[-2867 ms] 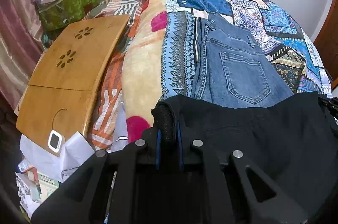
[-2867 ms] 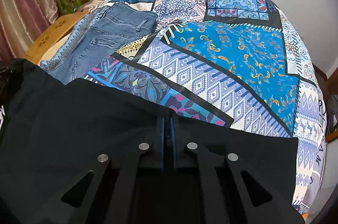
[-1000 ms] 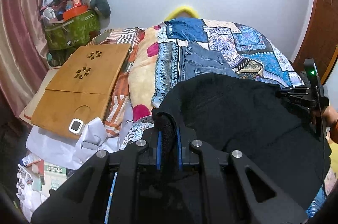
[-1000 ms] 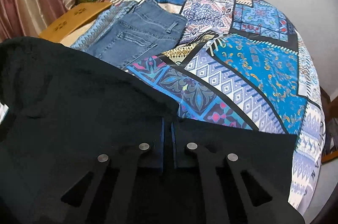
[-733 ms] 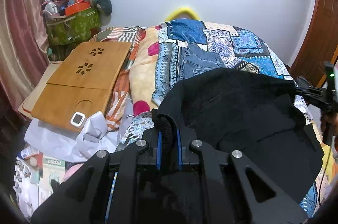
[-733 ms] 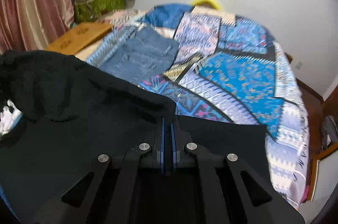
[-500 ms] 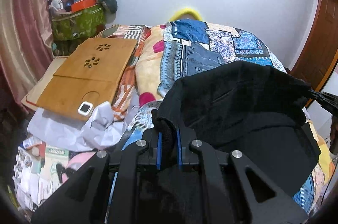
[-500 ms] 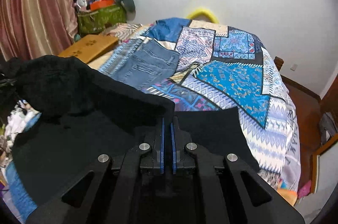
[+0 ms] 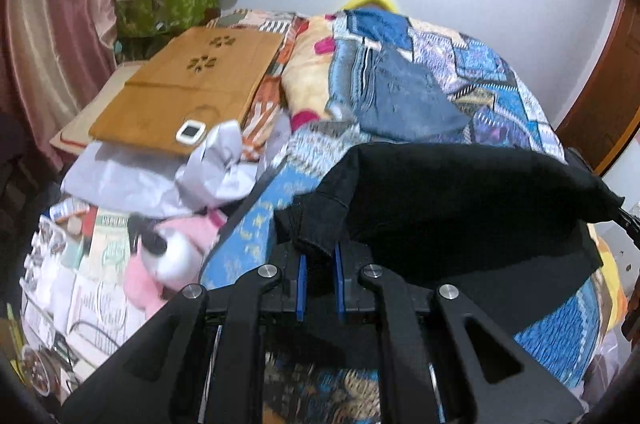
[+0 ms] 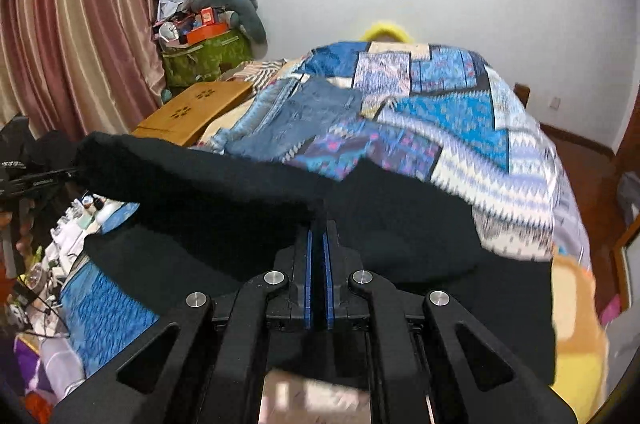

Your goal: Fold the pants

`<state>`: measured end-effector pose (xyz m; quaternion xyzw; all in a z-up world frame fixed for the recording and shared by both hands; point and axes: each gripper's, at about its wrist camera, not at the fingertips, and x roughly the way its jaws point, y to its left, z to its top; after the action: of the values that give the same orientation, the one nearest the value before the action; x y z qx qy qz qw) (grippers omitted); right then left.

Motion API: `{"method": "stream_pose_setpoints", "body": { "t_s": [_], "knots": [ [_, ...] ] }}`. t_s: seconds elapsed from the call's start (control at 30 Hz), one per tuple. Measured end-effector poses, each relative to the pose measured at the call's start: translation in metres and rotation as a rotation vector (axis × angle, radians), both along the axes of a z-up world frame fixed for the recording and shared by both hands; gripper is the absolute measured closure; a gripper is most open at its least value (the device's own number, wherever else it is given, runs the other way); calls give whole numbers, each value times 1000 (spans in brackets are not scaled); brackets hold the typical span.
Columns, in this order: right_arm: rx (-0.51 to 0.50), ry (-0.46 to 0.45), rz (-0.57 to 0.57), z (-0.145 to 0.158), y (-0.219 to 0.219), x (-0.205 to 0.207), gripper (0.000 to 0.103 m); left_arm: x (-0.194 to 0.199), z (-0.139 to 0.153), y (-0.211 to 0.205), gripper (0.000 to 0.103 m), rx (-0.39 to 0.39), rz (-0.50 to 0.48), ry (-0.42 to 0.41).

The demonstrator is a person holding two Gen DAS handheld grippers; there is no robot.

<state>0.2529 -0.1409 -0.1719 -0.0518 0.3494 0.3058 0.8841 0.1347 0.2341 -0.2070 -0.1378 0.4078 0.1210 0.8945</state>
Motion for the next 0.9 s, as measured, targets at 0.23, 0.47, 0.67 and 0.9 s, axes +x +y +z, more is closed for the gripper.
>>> {"method": "stream_pose_setpoints", "body": {
  "t_s": [0.23,0.47,0.67,0.9],
  "knots": [
    [-4,58,-22,-22,-10,-23,99,-24,-38,0,92,-63,22,80],
    [-19,78,-20,-25,-17,-33,96,-34,-61,8,92,-84,74,181],
    [-47,43,-15,-13,-24,-36,96,-44,-43,17,83,-35,114,199],
    [-10,59,-80,9,-45,-17,85,-40,3,17,34,36,169,98]
  ]
}}
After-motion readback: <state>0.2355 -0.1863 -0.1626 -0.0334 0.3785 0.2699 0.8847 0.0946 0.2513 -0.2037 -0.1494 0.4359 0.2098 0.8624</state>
